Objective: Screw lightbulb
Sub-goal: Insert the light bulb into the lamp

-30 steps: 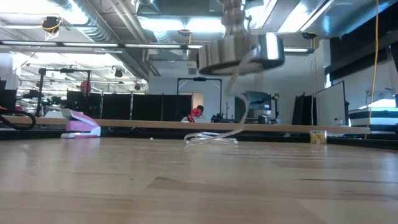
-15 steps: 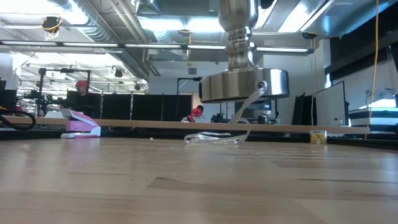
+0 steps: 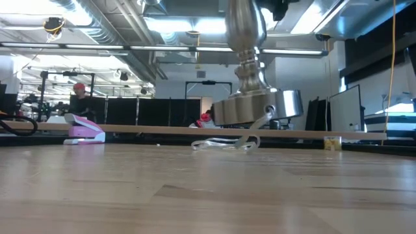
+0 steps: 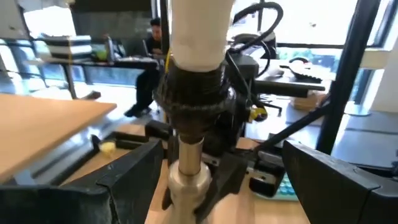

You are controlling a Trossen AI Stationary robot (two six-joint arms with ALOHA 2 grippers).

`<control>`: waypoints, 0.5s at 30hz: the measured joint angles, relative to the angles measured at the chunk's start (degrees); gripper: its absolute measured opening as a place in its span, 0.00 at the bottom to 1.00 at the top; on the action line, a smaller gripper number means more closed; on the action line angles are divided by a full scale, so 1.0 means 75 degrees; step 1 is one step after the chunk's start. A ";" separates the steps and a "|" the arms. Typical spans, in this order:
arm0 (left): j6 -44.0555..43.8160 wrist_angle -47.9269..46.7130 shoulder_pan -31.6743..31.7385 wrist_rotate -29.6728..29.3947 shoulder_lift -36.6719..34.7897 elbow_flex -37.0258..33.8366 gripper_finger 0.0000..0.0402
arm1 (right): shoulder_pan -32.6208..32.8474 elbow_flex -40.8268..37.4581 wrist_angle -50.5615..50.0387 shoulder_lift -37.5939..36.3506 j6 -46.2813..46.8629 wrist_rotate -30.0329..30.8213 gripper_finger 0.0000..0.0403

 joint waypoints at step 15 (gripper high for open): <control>0.0849 0.0400 -0.0412 -0.1895 0.0956 0.1101 0.80 | 0.0003 0.0002 0.0140 0.0002 0.0013 0.0418 0.34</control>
